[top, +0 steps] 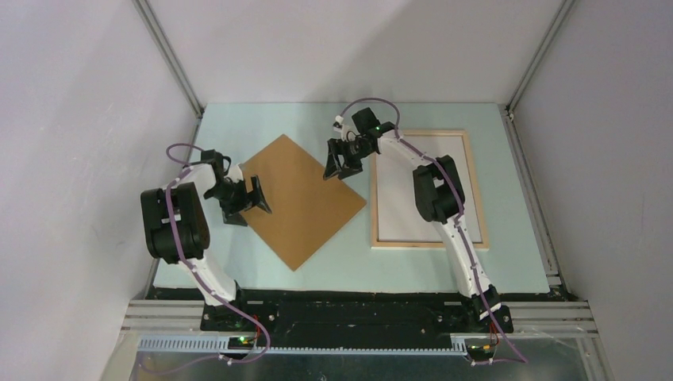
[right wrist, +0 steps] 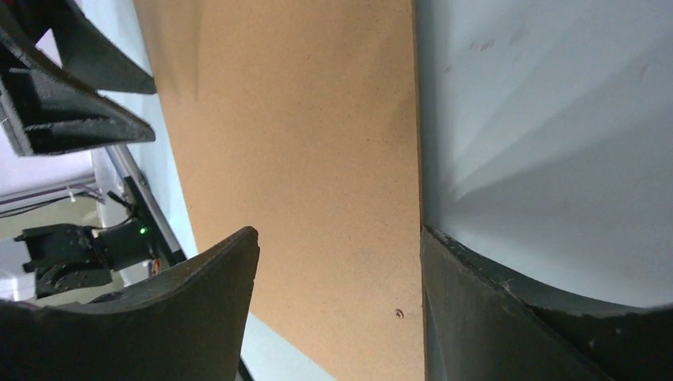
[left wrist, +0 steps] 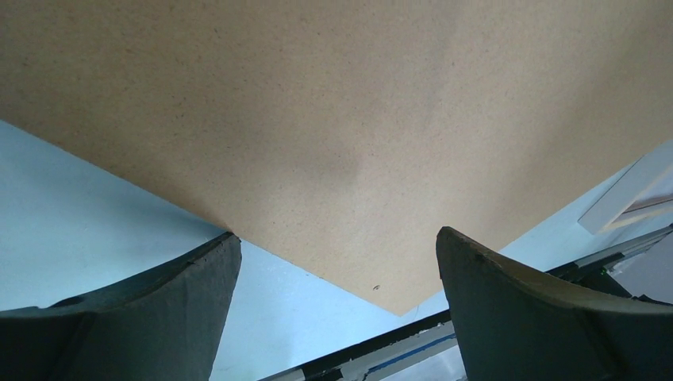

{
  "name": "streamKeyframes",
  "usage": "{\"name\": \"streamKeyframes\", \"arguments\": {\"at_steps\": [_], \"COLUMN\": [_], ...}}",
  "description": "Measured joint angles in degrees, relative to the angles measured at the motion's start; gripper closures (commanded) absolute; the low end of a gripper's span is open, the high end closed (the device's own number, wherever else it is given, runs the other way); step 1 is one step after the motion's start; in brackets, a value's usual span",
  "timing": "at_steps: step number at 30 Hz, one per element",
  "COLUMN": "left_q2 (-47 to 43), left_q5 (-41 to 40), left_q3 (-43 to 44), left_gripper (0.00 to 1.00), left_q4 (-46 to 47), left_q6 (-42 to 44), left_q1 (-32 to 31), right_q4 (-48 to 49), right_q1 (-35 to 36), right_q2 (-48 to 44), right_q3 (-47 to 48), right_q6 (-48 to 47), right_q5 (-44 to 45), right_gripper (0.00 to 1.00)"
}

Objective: Put the photo into the frame
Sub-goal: Turn over the photo frame item at the center of the board.

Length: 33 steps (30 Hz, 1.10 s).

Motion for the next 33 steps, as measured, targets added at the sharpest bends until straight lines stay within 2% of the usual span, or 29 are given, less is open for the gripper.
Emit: {"name": "streamKeyframes", "arguments": {"at_steps": [6,12,21,33], "left_q2": [0.3,0.8,1.5,1.9], "left_q5": [0.0,0.0,-0.5,1.7], "left_q3": [0.6,1.4,3.2,4.8], "left_gripper": [0.0,0.0,0.01,0.03], "left_q4": [-0.6,-1.4,0.8,5.1], "left_q6": [-0.1,-0.5,-0.5,0.2], "left_q1": [0.0,0.0,0.0,0.1], "right_q4": [0.9,1.5,-0.1,1.0], "right_q1": [0.0,0.5,1.6,4.4], "right_q2": [-9.0,-14.9,-15.0,-17.2], "right_q3": [-9.3,-14.3,-21.5,-28.4], "right_q6": [0.9,0.3,-3.0,-5.4], "right_q5": [-0.4,-0.8,2.1,5.9], "right_gripper": [0.24,0.26,0.28,0.21]}}
